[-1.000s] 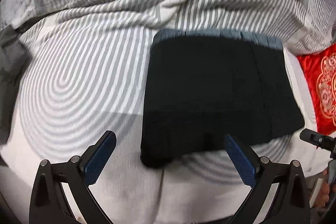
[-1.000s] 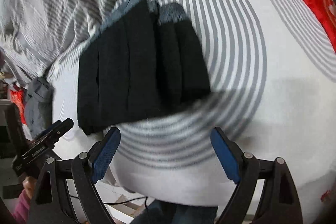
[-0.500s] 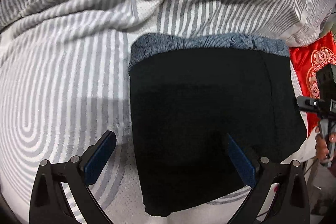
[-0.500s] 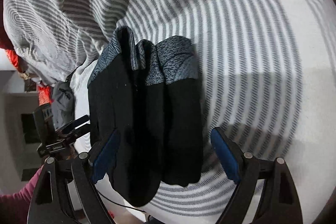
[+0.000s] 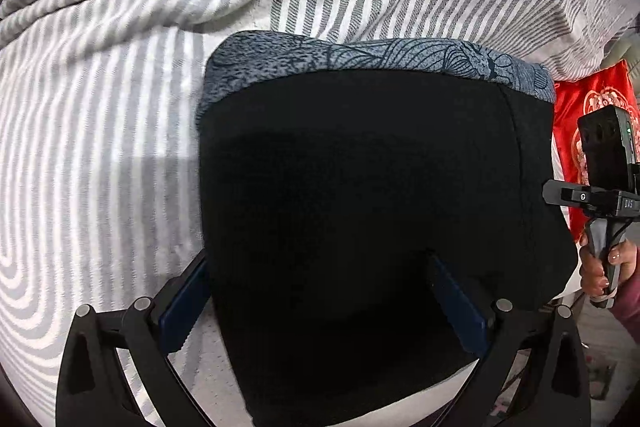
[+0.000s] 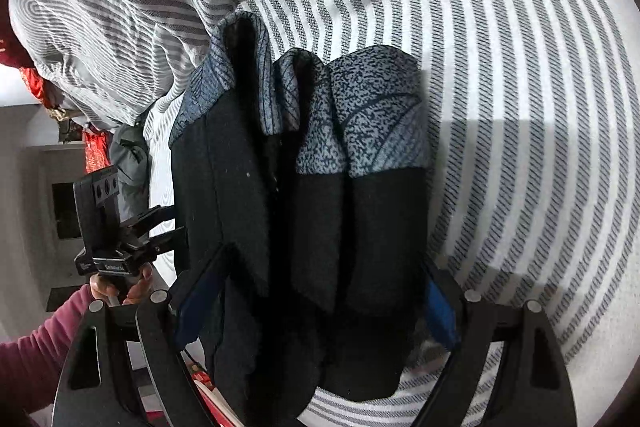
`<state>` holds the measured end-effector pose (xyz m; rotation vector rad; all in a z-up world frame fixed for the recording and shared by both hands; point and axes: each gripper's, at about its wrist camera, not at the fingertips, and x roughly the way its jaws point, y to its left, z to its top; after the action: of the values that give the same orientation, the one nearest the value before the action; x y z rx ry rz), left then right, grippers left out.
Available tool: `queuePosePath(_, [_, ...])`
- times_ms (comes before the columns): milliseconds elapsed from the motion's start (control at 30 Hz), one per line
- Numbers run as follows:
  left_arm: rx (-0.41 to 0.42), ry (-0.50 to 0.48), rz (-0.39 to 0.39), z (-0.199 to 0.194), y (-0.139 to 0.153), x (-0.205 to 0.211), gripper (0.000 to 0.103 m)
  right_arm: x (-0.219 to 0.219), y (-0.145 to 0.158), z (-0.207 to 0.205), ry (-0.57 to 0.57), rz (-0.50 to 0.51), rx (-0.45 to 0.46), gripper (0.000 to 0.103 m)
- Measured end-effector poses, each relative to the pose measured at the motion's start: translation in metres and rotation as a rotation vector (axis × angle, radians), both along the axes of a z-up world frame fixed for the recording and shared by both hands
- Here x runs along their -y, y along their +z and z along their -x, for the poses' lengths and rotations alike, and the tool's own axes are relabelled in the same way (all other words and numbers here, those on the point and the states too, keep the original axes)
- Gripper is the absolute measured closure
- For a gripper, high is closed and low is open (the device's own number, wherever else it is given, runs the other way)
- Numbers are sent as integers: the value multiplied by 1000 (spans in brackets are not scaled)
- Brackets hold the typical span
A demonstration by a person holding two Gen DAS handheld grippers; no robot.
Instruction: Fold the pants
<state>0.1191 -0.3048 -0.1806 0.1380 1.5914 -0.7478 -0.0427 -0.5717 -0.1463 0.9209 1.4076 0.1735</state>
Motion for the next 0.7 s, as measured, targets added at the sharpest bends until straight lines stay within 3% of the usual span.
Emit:
queuePosePath(67, [3,9,7,2,-1,0,0,-2,0,-3,-6,14,-22,14])
queuePosePath(133, [19,10,34,6,5,1,14,-4,2,-5,-10,25,-29,21])
queuePosePath(267, [67,-4,46,16,21,6,31,0,12,0,-32,12,-3,48])
queuePosePath(367, [86,18,45,18,29,5,39,1,21,3,-51,-15,21,58])
queuePosePath(433, [92,37,52,17,33,4,44,1,26,4,-65,-29,32,60])
queuePosePath(700, [132,24,67,30,53,10,44,1,50,19,-104,-76,77,64])
